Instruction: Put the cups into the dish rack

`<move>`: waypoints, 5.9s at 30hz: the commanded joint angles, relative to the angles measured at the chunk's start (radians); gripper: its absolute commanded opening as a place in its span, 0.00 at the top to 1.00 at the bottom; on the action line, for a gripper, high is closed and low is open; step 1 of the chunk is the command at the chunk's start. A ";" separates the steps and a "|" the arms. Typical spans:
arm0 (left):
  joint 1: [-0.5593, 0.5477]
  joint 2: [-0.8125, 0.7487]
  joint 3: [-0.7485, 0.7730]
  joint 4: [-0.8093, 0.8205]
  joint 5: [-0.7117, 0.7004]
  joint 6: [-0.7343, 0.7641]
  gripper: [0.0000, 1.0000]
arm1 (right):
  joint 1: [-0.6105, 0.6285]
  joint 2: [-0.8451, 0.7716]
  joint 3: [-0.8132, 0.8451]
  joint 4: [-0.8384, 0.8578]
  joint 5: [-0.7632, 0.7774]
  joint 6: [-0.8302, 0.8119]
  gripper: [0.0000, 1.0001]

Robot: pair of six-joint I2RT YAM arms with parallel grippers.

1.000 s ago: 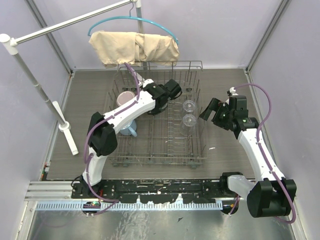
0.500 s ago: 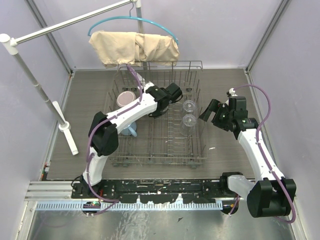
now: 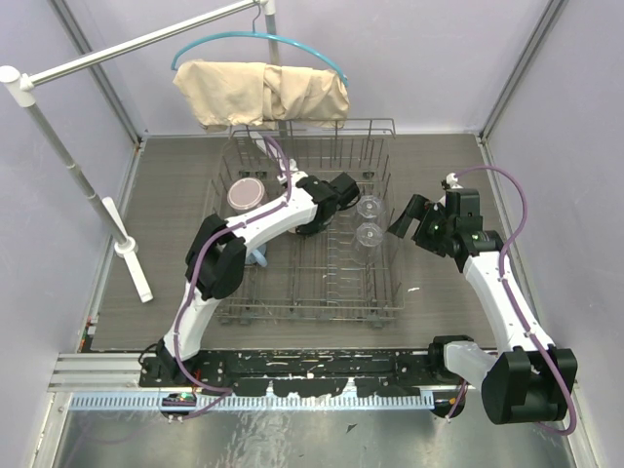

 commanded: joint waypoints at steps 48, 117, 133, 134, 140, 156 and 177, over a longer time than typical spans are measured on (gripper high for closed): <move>-0.047 -0.024 -0.018 0.084 -0.026 0.004 0.25 | -0.012 0.037 0.021 0.069 -0.025 -0.013 0.05; 0.974 -0.947 -0.795 0.612 0.675 1.074 0.02 | 0.097 0.009 0.148 -0.075 -0.083 -0.052 0.00; 1.081 -0.956 -1.419 1.525 0.827 1.088 0.02 | 0.165 0.021 0.107 -0.061 -0.070 -0.075 0.00; 1.081 -0.944 -1.439 1.571 0.825 1.089 0.02 | 0.167 0.020 0.105 -0.063 -0.066 -0.077 0.00; 1.087 -0.855 -1.538 1.843 0.840 1.082 0.02 | 0.182 0.025 0.087 -0.078 -0.045 -0.099 0.00; 1.118 -0.666 -1.593 2.176 1.115 1.115 0.02 | 0.179 0.004 0.051 -0.075 0.016 -0.126 0.00; 1.115 -0.669 -1.592 2.171 1.115 1.118 0.02 | 0.020 -0.074 0.151 -0.084 0.428 -0.192 0.00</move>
